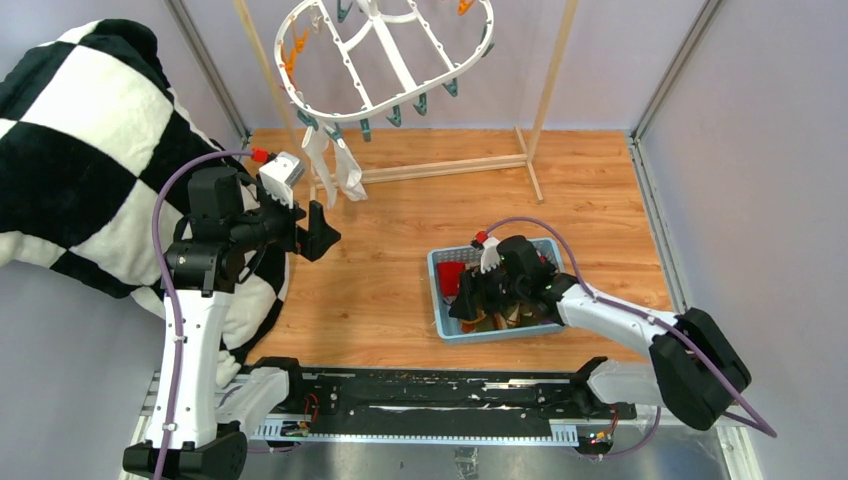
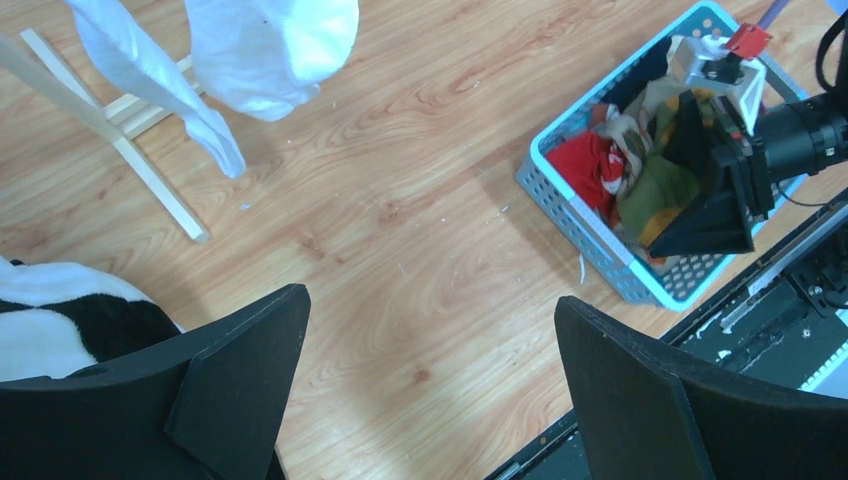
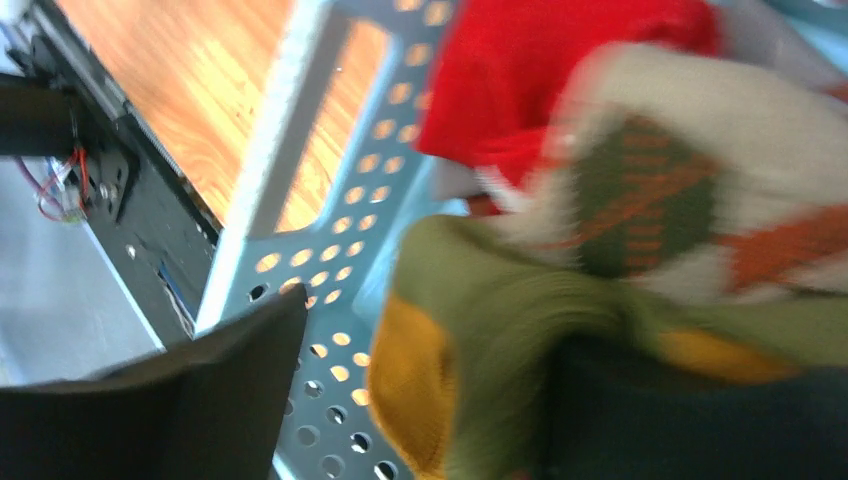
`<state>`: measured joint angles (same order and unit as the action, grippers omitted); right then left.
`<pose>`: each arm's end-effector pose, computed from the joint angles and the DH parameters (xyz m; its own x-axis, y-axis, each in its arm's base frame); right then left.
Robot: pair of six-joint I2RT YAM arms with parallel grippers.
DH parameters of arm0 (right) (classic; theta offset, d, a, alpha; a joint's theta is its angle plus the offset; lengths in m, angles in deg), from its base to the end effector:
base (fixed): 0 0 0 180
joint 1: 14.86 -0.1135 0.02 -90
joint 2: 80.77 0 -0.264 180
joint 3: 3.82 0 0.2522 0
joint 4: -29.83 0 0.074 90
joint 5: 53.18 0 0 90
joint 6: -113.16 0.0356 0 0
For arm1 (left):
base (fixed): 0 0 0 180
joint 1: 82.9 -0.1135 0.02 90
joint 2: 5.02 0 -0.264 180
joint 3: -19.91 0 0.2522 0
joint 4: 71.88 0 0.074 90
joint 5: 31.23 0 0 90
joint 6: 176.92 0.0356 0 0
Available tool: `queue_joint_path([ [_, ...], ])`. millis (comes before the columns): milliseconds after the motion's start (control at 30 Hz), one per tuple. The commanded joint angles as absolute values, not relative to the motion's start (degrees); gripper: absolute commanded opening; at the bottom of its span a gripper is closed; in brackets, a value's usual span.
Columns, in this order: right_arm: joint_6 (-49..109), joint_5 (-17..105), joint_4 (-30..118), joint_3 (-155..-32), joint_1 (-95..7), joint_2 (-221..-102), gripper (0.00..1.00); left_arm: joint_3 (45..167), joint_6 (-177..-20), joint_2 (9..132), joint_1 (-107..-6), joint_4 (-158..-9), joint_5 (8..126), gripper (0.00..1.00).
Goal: Remove the socks clipped to the hanger
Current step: Place the sock in the bin.
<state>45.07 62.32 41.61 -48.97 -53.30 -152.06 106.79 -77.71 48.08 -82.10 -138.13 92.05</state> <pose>0.1827 0.1646 0.1872 -0.7552 -0.1695 -0.6332 -0.5878 0.6026 0.5398 0.1584 -0.0217 0.4091 -0.4539 0.1402 -0.8799 0.5544 0.8176 -0.1558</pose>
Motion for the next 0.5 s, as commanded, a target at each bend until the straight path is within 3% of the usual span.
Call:
queue_joint_path([
  [0, 42.65, 60.91, 47.66, -51.01, -51.5, -148.43, 0.95, 106.7, -78.15, 47.49, -82.72, -138.37, 93.23, 1.0],
  [233, 39.06, 71.02, 65.63, -63.38, -48.59, -141.42, 0.99, 109.12, -77.0, 47.77, -82.72, -140.2, 93.57, 1.0],
  [467, 40.99, 77.52, 67.49, -64.39, -41.77, -138.33, 0.96, 109.78, -77.1, 48.44, -84.98, -140.56, 93.38, 1.0],
])
